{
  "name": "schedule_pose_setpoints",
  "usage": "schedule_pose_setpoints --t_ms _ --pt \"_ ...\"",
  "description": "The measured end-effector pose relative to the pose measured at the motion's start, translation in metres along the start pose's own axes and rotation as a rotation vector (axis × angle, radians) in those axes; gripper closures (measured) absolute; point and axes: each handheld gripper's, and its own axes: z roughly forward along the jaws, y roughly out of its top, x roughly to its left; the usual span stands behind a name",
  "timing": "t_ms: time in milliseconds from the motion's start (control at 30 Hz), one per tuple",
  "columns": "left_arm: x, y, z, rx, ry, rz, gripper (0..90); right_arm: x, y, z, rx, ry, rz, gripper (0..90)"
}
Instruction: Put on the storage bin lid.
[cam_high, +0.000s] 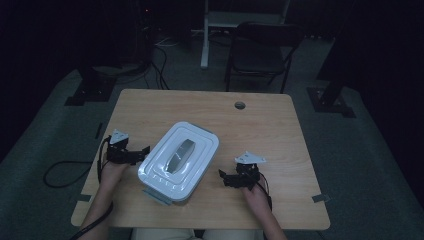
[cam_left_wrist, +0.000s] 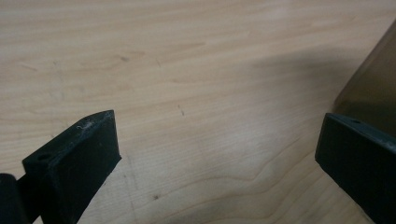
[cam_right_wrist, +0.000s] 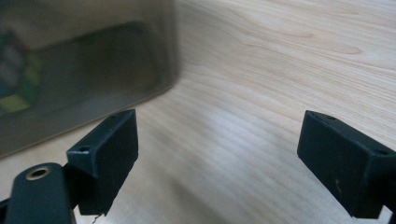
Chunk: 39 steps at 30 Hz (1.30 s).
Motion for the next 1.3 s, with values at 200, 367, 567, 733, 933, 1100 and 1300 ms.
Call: schedule_pose_setpoints --t_ms 200,367,567,733,933,1100,1300 --pt "-0.008 -0.006 0.011 0.024 -0.027 0.010 0.6 -0.002 0.007 0.013 0.015 -0.083 0.069 12.4" --pt "-0.016 -0.006 0.016 0.033 -0.053 0.034 0.6 -0.004 0.010 0.022 0.021 -0.132 0.123 15.1" --pt "-0.028 -0.004 0.017 0.023 -0.087 0.058 0.6 0.002 0.017 0.027 0.010 -0.135 0.135 13.8" --pt "-0.031 -0.007 0.016 0.022 -0.091 0.044 0.6 0.010 0.023 0.028 -0.011 -0.121 0.130 13.2" --pt "-0.040 -0.008 0.017 0.037 -0.122 0.044 0.6 0.011 0.026 0.030 -0.002 -0.133 0.117 13.6" --pt "-0.053 -0.012 0.019 0.076 -0.142 0.034 0.6 0.009 0.026 0.028 -0.007 -0.130 0.130 13.7" --pt "-0.068 -0.015 0.017 0.087 -0.123 0.050 0.6 0.005 0.022 0.026 0.008 -0.127 0.131 13.7"
